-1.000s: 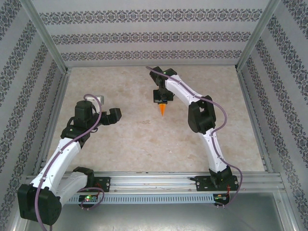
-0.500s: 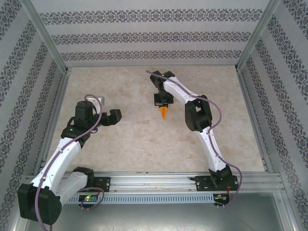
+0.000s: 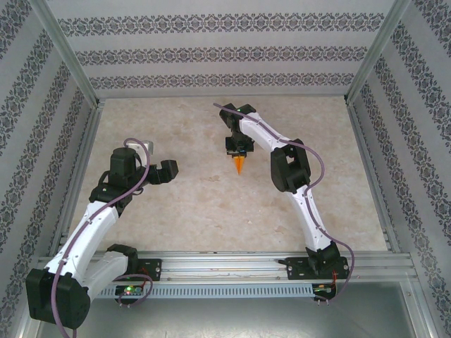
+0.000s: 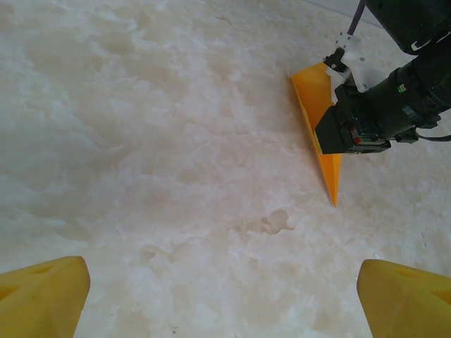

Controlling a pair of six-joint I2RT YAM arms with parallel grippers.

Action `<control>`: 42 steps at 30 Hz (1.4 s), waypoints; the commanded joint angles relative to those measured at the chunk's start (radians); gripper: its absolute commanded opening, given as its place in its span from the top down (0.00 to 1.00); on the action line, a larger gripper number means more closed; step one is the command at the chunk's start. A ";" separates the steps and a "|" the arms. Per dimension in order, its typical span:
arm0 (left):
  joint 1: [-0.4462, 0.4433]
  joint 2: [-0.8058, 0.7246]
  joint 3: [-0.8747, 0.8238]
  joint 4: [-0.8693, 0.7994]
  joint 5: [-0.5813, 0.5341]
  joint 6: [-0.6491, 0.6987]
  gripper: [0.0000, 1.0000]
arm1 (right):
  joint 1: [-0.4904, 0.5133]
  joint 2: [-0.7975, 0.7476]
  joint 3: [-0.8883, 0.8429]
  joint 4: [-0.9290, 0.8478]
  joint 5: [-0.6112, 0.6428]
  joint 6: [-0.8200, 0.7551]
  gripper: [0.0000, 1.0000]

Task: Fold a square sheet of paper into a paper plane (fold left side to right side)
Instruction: Place the paper plane at the center of the table.

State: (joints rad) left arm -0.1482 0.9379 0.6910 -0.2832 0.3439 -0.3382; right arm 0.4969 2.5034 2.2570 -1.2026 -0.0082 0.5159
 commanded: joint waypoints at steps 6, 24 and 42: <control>0.016 -0.003 0.031 -0.029 0.001 0.034 0.03 | -0.006 0.018 -0.044 0.012 -0.012 -0.001 0.86; 0.016 -0.004 0.048 -0.039 -0.010 0.034 0.02 | -0.008 -0.036 -0.080 0.035 0.014 0.009 0.56; 0.017 0.011 0.062 -0.028 -0.003 0.024 0.02 | 0.001 -0.101 -0.088 0.014 0.008 -0.015 0.57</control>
State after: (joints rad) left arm -0.1482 0.9482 0.7197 -0.3004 0.3397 -0.3279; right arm 0.4950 2.4500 2.1834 -1.1603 -0.0147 0.5163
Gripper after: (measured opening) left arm 0.979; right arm 0.431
